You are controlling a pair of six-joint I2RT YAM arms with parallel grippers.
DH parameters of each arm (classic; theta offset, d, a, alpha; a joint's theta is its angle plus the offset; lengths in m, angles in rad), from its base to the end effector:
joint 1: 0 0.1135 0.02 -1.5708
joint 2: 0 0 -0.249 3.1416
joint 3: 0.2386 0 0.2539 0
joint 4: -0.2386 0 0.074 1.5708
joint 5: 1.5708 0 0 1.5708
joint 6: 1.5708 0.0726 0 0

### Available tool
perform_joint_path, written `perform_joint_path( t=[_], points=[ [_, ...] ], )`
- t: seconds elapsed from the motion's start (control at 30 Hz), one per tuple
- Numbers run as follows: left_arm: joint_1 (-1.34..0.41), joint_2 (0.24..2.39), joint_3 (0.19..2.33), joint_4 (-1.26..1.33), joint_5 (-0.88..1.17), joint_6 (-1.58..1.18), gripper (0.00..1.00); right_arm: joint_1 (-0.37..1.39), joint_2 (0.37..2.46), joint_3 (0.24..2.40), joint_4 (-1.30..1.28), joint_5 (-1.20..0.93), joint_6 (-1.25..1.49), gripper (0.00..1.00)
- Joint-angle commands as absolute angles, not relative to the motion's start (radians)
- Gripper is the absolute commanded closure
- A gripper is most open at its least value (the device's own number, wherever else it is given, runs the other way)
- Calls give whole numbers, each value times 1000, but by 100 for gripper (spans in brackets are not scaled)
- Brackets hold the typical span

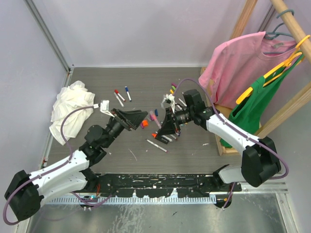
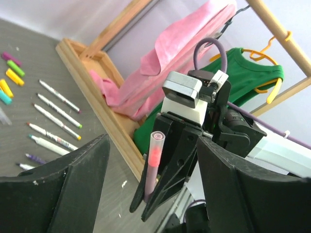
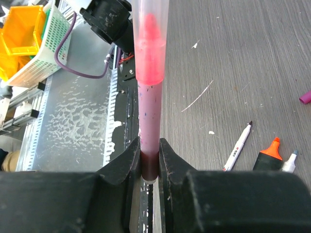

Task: Open the pen caps
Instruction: Open the pen cap from the pen.

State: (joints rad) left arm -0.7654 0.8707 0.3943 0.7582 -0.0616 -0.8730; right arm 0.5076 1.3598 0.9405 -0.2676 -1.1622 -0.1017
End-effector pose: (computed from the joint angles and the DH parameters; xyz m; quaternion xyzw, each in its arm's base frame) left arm 0.1812 -0.1679 0.2848 -0.0569 0.5983 -0.5711 0.5591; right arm 0.2273 0.2027 0.2461 -0.4506 0.6503 0.5581 0.2502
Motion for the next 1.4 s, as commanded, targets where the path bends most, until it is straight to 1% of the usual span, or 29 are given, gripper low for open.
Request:
perform_joint_path(
  t=[0.0,0.13,0.3,0.37,0.53,0.7,0.97,1.23,1.3,1.33,1.37],
  points=[
    [-762,870,505,495,-56,-948,28,508,1358,988,-279,-1131,-139,99],
    [-784,903,570,388,-99,-971,33,508,1366,991,-283,-1111,-140,99],
    [-889,940,628,329,-245,-930,34,507,1376,996,-292,-1099,-142,99],
    [-914,960,646,324,-279,-917,37,508,1379,997,-294,-1096,-143,99],
    [-928,1009,674,330,-289,-914,47,509,1384,999,-301,-1091,-143,99],
    [-929,1024,690,323,-312,-904,49,509,1384,1000,-304,-1089,-146,99],
    [-928,1053,725,308,-304,-889,62,514,1391,1006,-317,-1080,-155,99],
    [-928,1067,723,312,-278,-898,82,515,1392,1009,-321,-1065,-160,99],
    [-928,1066,720,317,-272,-895,89,516,1391,1008,-321,-1065,-161,99],
    [-929,1066,717,324,-270,-891,96,516,1391,1008,-321,-1065,-161,97],
    [-929,1065,710,336,-268,-887,100,515,1392,1009,-321,-1065,-161,89]
  ],
)
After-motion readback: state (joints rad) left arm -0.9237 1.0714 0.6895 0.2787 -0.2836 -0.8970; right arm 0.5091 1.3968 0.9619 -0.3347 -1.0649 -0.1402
